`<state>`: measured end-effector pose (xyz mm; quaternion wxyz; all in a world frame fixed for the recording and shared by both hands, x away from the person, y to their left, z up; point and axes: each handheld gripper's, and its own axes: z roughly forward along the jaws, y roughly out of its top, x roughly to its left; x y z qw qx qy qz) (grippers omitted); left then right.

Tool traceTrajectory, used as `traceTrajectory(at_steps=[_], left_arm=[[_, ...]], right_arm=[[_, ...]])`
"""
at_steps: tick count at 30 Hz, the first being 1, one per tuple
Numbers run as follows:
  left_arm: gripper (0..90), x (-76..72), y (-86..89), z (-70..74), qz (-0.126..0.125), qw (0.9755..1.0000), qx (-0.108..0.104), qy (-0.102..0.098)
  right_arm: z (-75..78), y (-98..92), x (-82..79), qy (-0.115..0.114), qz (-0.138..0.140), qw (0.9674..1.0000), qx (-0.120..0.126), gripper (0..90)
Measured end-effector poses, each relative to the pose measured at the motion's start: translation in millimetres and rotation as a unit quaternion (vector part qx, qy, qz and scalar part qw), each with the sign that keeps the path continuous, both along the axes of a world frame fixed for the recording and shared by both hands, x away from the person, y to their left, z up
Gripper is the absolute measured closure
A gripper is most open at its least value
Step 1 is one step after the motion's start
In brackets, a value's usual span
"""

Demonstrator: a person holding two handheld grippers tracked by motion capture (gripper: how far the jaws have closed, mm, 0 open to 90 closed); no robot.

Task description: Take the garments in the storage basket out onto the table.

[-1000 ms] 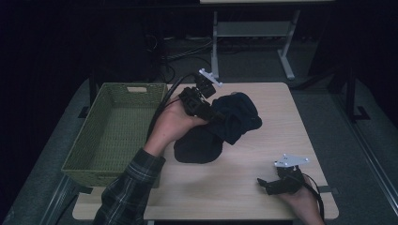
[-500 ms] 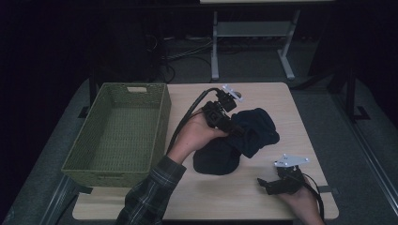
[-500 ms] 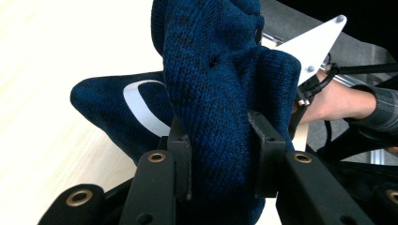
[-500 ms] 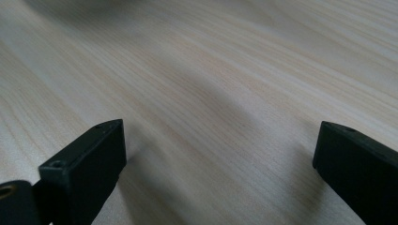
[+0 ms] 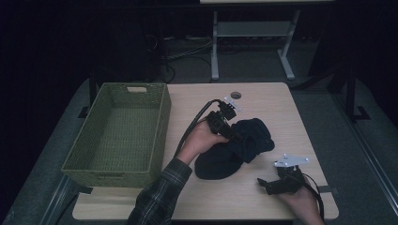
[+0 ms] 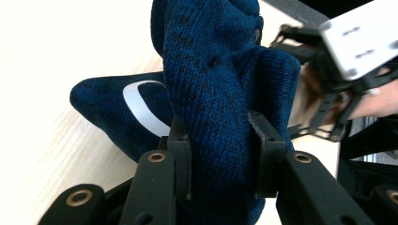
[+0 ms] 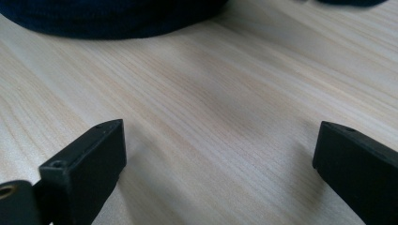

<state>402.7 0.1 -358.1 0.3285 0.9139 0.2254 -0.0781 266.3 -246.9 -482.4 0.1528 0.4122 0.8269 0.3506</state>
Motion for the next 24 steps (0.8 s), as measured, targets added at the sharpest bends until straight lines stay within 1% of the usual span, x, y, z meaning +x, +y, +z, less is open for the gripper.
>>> traceTrajectory(at_steps=[3, 4, 7, 10, 12, 15, 21, 24], left_arm=[[66.7, 7.4, 5.8, -12.2, 0.009, 0.9999, -0.005, 0.008], [66.7, 9.6, 7.7, -15.9, 0.008, 0.9999, -0.006, 0.009], [66.7, 15.8, 14.1, -26.3, 0.012, 0.9996, -0.018, 0.019], [66.6, 20.5, 19.1, -35.1, 0.017, 0.9994, -0.024, 0.02], [66.5, 22.7, 20.8, -41.3, 0.019, 0.9994, -0.02, 0.018], [66.5, 24.4, 21.2, -49.9, 0.023, 0.9994, -0.015, 0.022], [66.7, 24.8, 17.3, -58.7, 0.032, 0.9993, 0.009, 0.014], [66.7, 23.9, 16.7, -60.8, 0.034, 0.9992, 0.012, 0.013]], right_arm=[[0.0, 0.1, -0.2, 0.003, 0.0, 1.0, 0.001, 2.8], [0.0, -0.2, 0.0, 0.002, 0.0, 1.0, 0.0, 2.8], [0.1, 0.0, -0.1, 0.003, 0.0, 1.0, 0.002, 2.8], [-0.1, -0.1, 0.0, 0.001, 0.001, 1.0, 0.002, 2.8], [-0.2, -0.1, 0.1, 0.001, 0.001, 1.0, 0.002, 2.8], [0.0, -0.1, 0.0, 0.002, 0.001, 1.0, 0.001, 2.8], [0.0, -0.1, -0.1, 0.003, 0.0, 1.0, 0.001, 2.8], [0.0, -0.2, 0.0, 0.002, 0.001, 1.0, 0.0, 2.8]])
